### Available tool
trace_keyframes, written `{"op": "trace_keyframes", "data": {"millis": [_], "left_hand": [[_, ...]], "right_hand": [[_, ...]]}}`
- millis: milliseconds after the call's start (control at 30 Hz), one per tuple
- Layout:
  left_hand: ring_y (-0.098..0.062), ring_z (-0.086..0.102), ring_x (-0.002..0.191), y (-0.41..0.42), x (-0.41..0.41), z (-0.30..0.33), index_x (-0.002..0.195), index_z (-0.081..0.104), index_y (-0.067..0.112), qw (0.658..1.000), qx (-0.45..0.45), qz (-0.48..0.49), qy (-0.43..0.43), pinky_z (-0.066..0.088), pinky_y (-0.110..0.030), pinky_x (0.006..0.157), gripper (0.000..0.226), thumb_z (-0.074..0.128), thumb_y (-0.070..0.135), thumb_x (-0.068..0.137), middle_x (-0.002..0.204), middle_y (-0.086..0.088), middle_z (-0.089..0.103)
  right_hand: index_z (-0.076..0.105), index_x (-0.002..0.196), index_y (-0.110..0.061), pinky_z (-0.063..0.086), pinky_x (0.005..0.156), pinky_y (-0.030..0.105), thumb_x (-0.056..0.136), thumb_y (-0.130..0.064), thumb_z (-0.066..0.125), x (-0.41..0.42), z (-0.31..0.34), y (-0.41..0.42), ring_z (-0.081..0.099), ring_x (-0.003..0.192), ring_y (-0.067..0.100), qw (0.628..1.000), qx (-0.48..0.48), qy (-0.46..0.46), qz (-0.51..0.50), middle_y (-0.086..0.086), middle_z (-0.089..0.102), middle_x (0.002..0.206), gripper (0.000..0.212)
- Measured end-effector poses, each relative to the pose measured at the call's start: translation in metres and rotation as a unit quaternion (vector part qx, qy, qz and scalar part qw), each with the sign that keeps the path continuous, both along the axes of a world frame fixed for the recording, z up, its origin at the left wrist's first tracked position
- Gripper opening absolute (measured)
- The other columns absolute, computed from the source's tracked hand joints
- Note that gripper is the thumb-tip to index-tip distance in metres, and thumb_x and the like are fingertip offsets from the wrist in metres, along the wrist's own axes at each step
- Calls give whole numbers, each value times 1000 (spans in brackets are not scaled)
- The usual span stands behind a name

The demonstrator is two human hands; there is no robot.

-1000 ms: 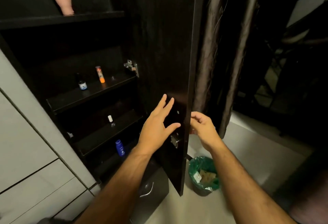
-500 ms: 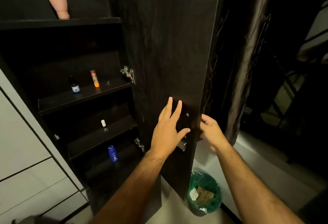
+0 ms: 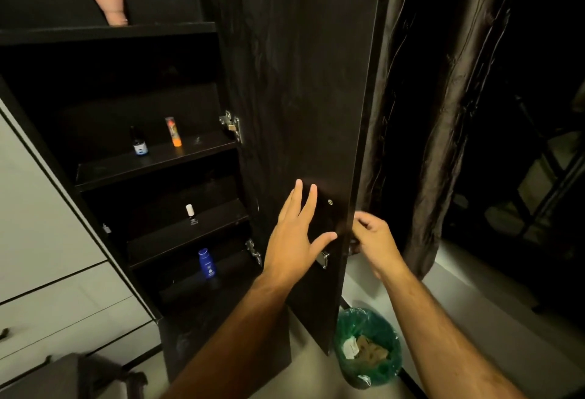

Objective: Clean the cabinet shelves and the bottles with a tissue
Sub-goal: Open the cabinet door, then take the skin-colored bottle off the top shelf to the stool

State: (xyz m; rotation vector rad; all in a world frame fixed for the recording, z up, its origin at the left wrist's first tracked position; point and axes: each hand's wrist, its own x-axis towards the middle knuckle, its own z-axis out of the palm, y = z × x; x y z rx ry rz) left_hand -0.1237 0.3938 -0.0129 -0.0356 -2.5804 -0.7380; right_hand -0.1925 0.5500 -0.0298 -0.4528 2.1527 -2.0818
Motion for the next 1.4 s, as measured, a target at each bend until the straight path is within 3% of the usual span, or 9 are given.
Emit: {"op": "trace_keyframes", "data": {"millis": [67, 200, 300, 433, 567, 733, 867, 1033, 1400], "left_hand": [[-10, -7, 148, -6, 7, -8, 144, -9, 42, 999, -25, 17, -21, 13, -38, 119, 85, 57, 48, 91, 160, 10, -14], [-11, -13, 147, -29, 29, -31, 151, -2, 34, 990, -89, 79, -69, 4, -42, 122, 79, 52, 47, 94, 161, 5, -11], [-13, -15, 146, -54, 44, -49, 151, -1, 34, 981, -105, 117, -114, 1, -43, 121, 81, 53, 49, 93, 160, 5, -13], [-14, -18, 145, -87, 66, -62, 147, -7, 36, 969, -117, 161, -146, -4, -43, 120, 82, 52, 51, 92, 159, 4, -15], [-17, -17, 146, -120, 83, -65, 151, -3, 32, 962, -137, 197, -130, -1, -45, 121, 82, 49, 55, 92, 161, 0, -13], [-19, -16, 147, -168, 101, -50, 152, -1, 32, 954, -154, 228, -121, 2, -48, 121, 82, 49, 56, 92, 162, -3, -10], [-19, -15, 147, -217, 114, -25, 151, -4, 33, 950, -163, 246, -100, 3, -48, 121, 84, 50, 56, 91, 162, -3, -10], [-23, -8, 149, -274, 114, 21, 153, 3, 29, 945, -203, 253, -49, 7, -49, 121, 84, 54, 54, 90, 162, -6, -5], [-24, -2, 149, -338, 66, 188, 154, 11, 27, 924, -275, 241, 113, 5, -43, 120, 83, 58, 50, 90, 162, -8, 2]], "right_hand": [[66, 76, -5, 48, 58, 30, 98, -20, 56, 7, -25, 3, 58, 58, 17, 998, 23, -3, -60, 9, 62, 64, 28], [47, 60, -7, 43, 56, 45, 96, -20, 58, 51, -91, 8, 43, 53, 17, 982, 103, -28, -154, 4, 42, 55, 40], [52, 65, -5, 46, 57, 48, 94, -30, 56, 93, -119, -5, 45, 52, 21, 979, 175, -11, -107, 7, 45, 55, 39], [60, 76, -27, 51, 61, 36, 92, -48, 47, 107, -114, -43, 56, 66, 6, 961, 255, 108, 10, -7, 56, 71, 30], [60, 120, -31, 52, 85, 27, 94, -55, 41, 94, -88, -95, 56, 107, 1, 934, 292, 190, 77, -16, 57, 118, 41], [37, 148, -24, 27, 113, 35, 96, -55, 41, 72, -53, -153, 24, 145, 15, 892, 356, 261, 96, -2, 31, 156, 60], [24, 153, -25, 19, 117, 46, 94, -60, 40, 64, -23, -199, 5, 150, 18, 867, 378, 314, 80, 2, 13, 163, 70], [10, 155, -25, 6, 118, 43, 92, -67, 34, 45, 28, -251, -8, 150, 20, 836, 390, 384, 42, 4, -2, 164, 80], [17, 154, -23, 10, 119, 45, 92, -67, 37, -18, 208, -324, 1, 151, 24, 792, 349, 493, -91, 7, 7, 163, 79]]}}
